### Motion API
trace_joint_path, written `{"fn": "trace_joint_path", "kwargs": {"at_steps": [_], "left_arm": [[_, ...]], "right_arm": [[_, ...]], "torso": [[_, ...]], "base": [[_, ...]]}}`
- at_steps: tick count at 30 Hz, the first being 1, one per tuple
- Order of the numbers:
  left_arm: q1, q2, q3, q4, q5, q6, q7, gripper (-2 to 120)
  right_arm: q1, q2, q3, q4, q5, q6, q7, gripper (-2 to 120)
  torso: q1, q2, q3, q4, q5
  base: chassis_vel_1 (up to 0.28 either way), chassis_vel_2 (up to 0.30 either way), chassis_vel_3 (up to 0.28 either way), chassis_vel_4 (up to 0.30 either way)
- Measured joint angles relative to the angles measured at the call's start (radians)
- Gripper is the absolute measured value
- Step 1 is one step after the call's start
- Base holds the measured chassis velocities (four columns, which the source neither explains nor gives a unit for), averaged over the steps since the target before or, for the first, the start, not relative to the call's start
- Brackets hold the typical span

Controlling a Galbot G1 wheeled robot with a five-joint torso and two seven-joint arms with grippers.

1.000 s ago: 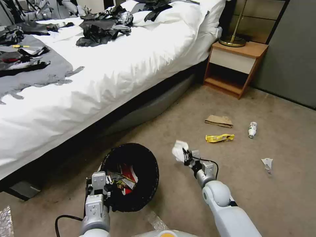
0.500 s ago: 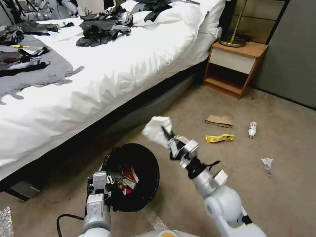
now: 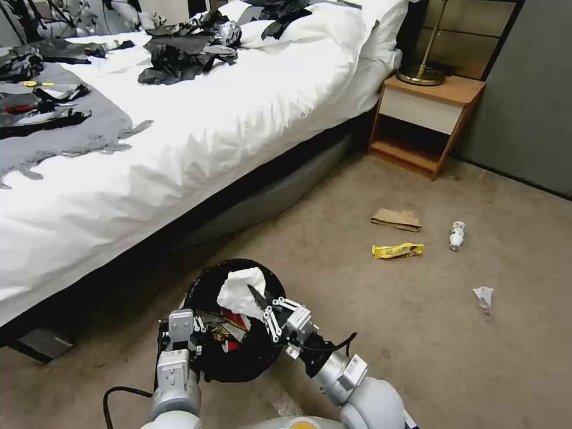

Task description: Pick up the trash bin, then pick up the garbage from the floor and place it into the trash bin.

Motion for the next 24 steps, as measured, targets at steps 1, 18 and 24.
{"fn": "trace_joint_path", "kwargs": {"at_steps": [1, 18, 24], "left_arm": [[0.0, 0.0, 0.002, -0.001, 0.001, 0.0, 0.0, 1], [0.01, -0.001, 0.019, 0.0, 0.014, -0.003, 0.0, 1], [0.012, 0.002, 0.02, -0.002, 0.015, -0.003, -0.001, 1]], "right_arm": [[0.003, 0.0, -0.001, -0.01, -0.001, 0.0, 0.0, 0], [0.07, 0.037, -0.003, -0.153, -0.034, -0.026, 0.054, 33], [0.077, 0.03, -0.006, -0.136, -0.035, -0.048, 0.054, 53]], "torso": [[0.0, 0.0, 0.0, -0.0001, -0.0001], [0.0, 0.0, 0.0, -0.0006, 0.0017], [0.0, 0.0, 0.0, -0.0009, 0.0061]], "base": [[0.0, 0.0, 0.0, 0.0], [0.0, 0.0, 0.0, 0.0], [0.0, 0.0, 0.0, 0.0]]}}
